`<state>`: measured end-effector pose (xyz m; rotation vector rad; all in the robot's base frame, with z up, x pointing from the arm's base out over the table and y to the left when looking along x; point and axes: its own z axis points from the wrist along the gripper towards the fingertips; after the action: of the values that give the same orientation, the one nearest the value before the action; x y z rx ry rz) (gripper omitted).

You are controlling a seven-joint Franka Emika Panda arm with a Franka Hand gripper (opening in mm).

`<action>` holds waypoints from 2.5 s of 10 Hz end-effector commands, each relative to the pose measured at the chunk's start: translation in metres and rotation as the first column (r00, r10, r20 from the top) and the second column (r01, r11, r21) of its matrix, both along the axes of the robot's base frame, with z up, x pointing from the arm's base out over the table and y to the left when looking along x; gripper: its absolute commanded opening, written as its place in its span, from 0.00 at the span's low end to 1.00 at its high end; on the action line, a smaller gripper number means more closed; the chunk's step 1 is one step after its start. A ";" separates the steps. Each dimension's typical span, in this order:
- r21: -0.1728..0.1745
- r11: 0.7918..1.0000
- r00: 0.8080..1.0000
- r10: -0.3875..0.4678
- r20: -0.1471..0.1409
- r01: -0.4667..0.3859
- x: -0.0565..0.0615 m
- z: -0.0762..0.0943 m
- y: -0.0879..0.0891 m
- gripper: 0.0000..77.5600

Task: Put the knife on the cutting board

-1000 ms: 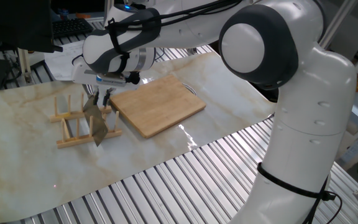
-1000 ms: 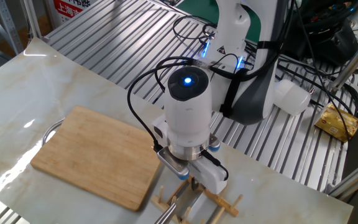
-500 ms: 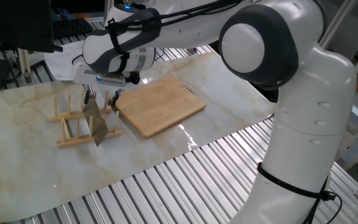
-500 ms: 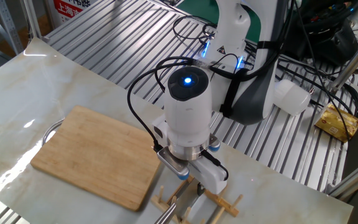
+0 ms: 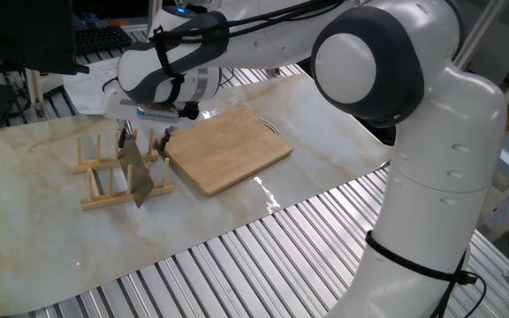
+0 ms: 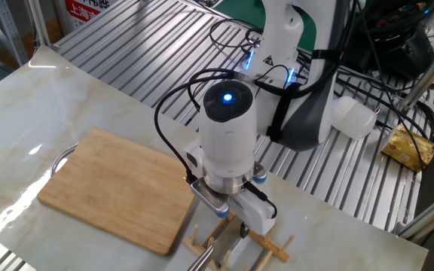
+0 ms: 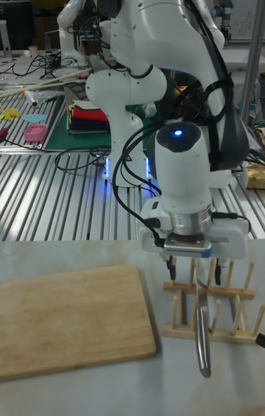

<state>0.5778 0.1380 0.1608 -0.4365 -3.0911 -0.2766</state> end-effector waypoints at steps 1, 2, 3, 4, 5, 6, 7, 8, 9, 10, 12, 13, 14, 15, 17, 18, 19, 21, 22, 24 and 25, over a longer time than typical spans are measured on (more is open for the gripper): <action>0.000 1.000 1.000 0.011 0.010 -0.011 0.015 -0.024 0.014 1.00; 0.001 1.000 1.000 0.014 0.011 -0.014 0.016 -0.026 0.015 1.00; 0.002 1.000 1.000 0.014 0.012 -0.015 0.017 -0.028 0.016 1.00; 0.003 1.000 1.000 0.015 0.013 -0.016 0.018 -0.030 0.017 1.00; 0.004 1.000 1.000 0.019 0.013 -0.019 0.019 -0.033 0.019 1.00; 0.005 1.000 1.000 0.022 0.014 -0.022 0.020 -0.036 0.020 1.00; 0.004 1.000 1.000 0.026 0.016 -0.026 0.022 -0.039 0.022 1.00; 0.004 1.000 0.999 0.027 0.017 -0.028 0.022 -0.041 0.022 1.00; 0.005 0.999 0.999 0.039 0.016 -0.039 0.023 -0.041 0.023 1.00; 0.007 0.999 0.999 0.052 0.013 -0.052 0.022 -0.041 0.023 1.00; 0.008 0.998 0.998 0.055 0.011 -0.055 0.022 -0.041 0.023 1.00; 0.009 0.998 0.998 0.056 0.010 -0.056 0.022 -0.041 0.023 1.00; 0.009 0.998 0.998 0.058 0.009 -0.058 0.022 -0.041 0.023 1.00; 0.010 0.998 0.998 0.058 0.009 -0.058 0.022 -0.041 0.023 0.02; 0.010 0.998 0.998 0.058 0.009 -0.058 0.022 -0.041 0.023 0.02; 0.010 0.998 0.998 0.058 0.009 -0.058 0.022 -0.041 0.023 0.02; 0.010 0.998 0.998 0.058 0.009 -0.058 0.022 -0.041 0.023 0.02; 0.010 0.998 0.998 0.058 0.009 -0.058 0.022 -0.041 0.023 0.02; 0.010 0.998 0.998 0.058 0.009 -0.058 0.022 -0.041 0.023 0.02; 0.010 0.998 0.998 0.058 0.009 -0.058 0.022 -0.041 0.023 0.02; 0.010 0.998 0.998 0.058 0.009 -0.058 0.022 -0.041 0.023 0.02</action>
<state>0.5994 0.1603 0.1182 -0.3486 -3.1037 -0.2892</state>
